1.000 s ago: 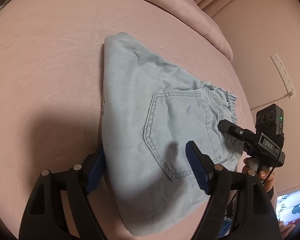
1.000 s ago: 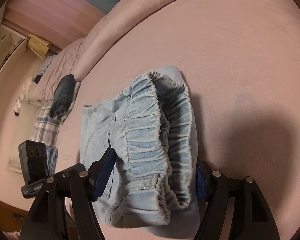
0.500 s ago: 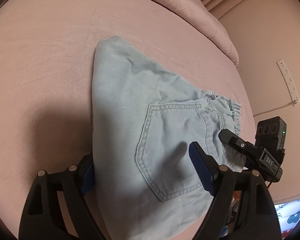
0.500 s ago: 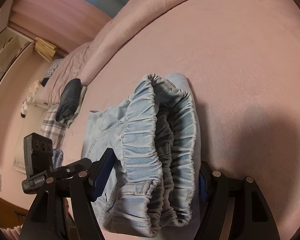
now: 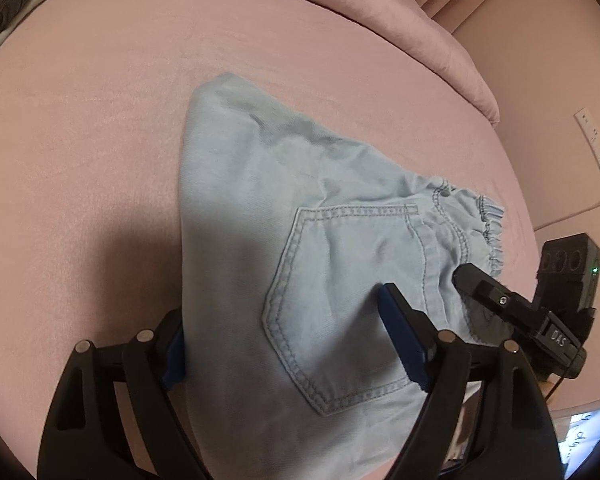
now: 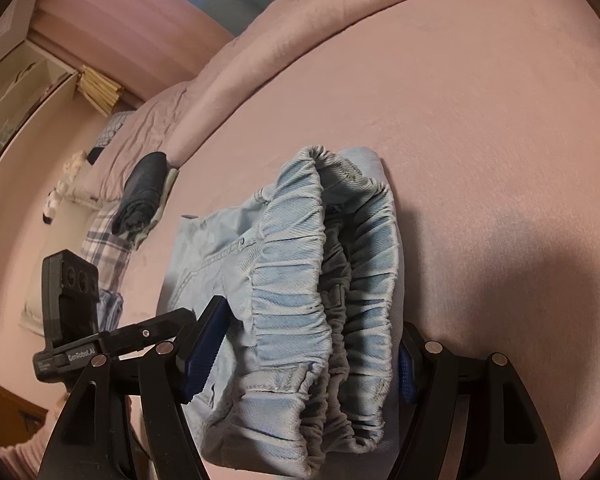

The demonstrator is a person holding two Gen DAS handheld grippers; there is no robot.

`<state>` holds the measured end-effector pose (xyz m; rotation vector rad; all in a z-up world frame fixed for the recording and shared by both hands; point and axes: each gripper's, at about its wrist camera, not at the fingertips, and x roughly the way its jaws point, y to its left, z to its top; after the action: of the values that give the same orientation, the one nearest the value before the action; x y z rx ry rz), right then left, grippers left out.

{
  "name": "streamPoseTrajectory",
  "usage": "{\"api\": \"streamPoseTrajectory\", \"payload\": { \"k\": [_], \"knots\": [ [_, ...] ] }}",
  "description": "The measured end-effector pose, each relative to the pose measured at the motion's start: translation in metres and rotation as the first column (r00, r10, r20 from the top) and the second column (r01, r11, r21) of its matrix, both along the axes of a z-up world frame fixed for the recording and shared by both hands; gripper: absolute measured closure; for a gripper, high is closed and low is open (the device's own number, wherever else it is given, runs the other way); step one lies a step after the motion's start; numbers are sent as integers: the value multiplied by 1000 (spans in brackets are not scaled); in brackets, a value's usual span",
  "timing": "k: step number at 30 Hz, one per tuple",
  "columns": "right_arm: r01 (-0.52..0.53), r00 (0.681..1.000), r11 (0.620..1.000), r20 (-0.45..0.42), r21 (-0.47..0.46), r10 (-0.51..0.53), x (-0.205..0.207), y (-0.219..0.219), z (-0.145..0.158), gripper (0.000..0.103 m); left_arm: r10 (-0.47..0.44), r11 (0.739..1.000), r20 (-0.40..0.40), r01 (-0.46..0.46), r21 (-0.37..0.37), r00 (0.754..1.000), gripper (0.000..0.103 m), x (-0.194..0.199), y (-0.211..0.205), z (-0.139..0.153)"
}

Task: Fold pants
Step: 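Grasp the elastic cuffs with the right tool and lift them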

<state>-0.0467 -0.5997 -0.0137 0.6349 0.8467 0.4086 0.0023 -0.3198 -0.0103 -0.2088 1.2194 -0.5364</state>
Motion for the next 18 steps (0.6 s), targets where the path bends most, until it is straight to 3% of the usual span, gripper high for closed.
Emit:
{"api": "streamPoseTrajectory", "payload": {
  "k": [18],
  "knots": [
    [15,999,999,31,-51,-13,-2,11,2,26,5,995,32,-8,98,999,18,-2,-9,-1]
  ]
}}
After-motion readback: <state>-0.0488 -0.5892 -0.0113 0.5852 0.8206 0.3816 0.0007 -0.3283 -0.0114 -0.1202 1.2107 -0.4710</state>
